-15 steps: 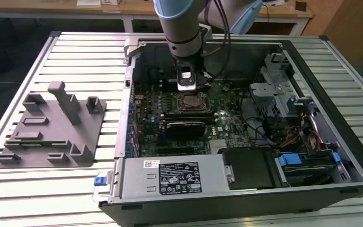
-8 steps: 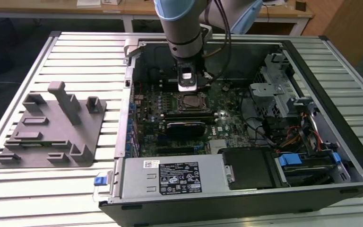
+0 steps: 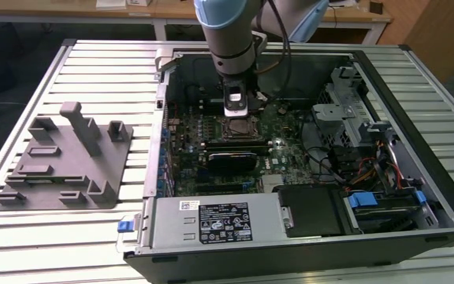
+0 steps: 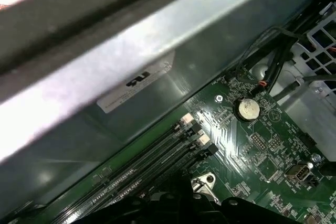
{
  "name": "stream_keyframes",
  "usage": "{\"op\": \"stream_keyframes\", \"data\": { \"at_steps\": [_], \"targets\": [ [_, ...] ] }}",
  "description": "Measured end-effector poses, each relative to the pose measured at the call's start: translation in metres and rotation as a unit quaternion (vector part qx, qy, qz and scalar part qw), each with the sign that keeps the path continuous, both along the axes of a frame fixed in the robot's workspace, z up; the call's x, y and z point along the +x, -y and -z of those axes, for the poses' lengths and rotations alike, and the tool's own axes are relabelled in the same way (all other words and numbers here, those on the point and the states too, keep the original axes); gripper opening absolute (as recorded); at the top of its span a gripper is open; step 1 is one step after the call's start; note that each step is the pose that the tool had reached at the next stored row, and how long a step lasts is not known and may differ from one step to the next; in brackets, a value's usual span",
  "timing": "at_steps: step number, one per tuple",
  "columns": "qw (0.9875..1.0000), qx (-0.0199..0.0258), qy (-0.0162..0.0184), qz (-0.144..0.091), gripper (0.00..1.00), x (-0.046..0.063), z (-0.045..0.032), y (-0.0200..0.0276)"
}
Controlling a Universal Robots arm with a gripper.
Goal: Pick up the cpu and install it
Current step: 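Install the first cpu locking lever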
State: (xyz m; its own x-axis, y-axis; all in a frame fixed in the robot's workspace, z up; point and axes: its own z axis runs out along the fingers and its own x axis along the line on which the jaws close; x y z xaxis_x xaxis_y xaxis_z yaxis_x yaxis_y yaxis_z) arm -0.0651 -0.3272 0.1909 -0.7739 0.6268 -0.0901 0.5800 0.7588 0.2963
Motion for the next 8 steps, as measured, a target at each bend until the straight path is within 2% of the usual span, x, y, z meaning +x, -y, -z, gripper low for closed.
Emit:
{"op": "stream_keyframes", "data": {
  "at_steps": [5, 8],
  "targets": [
    [0.9999, 0.0167, 0.0000, 0.000, 0.11, 0.0003, 0.0002, 0.0040],
    [0.9998, 0.0179, 0.0000, 0.001, 0.11, 0.0008, 0.0005, 0.0070]
  ]
}}
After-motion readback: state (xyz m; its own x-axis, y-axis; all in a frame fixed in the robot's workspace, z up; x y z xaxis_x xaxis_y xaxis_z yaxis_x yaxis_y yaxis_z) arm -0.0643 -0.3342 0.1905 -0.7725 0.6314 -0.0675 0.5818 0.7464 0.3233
